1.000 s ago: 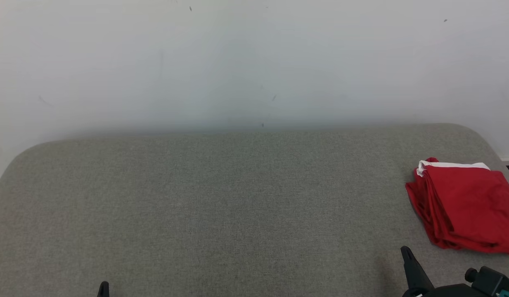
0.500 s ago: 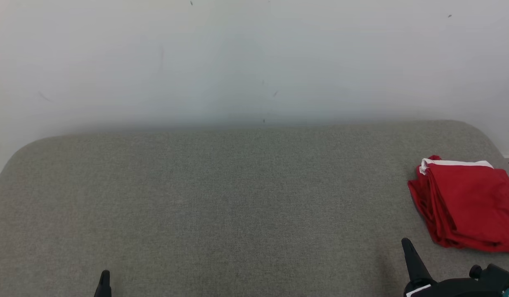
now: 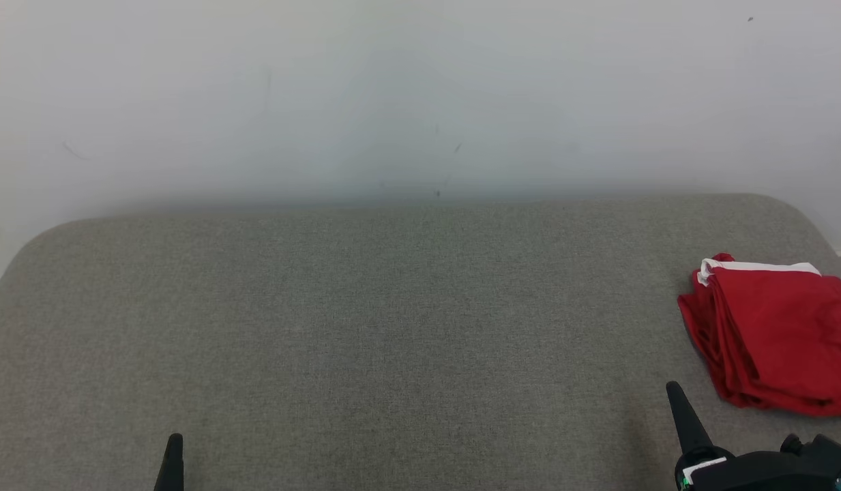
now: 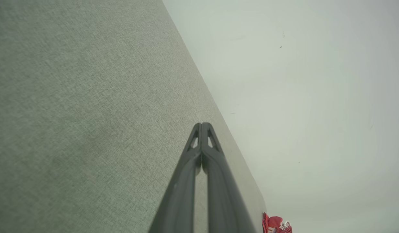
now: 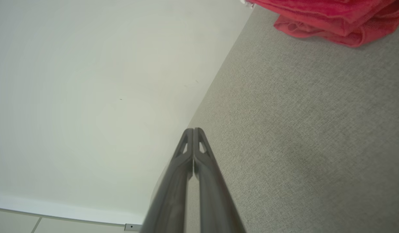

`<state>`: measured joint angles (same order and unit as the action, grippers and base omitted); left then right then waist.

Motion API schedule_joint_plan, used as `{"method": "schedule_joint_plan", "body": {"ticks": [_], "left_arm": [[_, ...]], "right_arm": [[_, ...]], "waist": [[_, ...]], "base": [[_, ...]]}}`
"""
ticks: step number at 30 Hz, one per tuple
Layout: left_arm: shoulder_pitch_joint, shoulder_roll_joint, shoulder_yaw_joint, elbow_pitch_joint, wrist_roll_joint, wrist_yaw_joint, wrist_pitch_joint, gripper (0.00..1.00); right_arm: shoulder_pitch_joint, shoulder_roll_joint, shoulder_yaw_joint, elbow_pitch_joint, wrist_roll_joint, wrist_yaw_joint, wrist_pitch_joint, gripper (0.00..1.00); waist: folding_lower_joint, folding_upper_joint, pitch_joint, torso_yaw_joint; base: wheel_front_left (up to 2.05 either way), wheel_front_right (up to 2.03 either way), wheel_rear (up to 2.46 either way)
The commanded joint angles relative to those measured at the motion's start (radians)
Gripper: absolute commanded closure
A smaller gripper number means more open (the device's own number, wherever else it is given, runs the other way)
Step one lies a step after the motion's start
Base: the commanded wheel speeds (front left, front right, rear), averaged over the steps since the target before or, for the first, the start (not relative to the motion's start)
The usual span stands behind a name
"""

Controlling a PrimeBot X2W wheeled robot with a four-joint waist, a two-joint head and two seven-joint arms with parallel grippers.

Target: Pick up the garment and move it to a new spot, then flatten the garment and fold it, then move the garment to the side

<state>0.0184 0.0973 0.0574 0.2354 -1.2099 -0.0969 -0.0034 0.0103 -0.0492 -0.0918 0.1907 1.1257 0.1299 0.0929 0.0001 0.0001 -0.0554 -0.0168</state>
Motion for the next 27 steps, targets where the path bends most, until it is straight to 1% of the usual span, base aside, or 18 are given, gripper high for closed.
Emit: {"method": "schedule_joint_plan", "body": {"ticks": [1,27], "left_arm": [[-0.021,-0.002,0.007,-0.012,-0.026,-0.004,0.008,1.0],[-0.052,-0.025,0.036,-0.03,-0.224,-0.02,0.067,1.0]], "right_arm": [[-0.023,-0.001,-0.002,-0.006,0.028,0.001,0.002,1.0],[-0.053,-0.001,-0.006,0.002,0.269,0.001,0.01,1.0]], "waist": [[-0.0001,-0.0001,0.002,0.001],[-0.0001,-0.0001,0.027,0.008]], "base": [[0.0,0.0,0.0],[0.0,0.0,0.0]]}}
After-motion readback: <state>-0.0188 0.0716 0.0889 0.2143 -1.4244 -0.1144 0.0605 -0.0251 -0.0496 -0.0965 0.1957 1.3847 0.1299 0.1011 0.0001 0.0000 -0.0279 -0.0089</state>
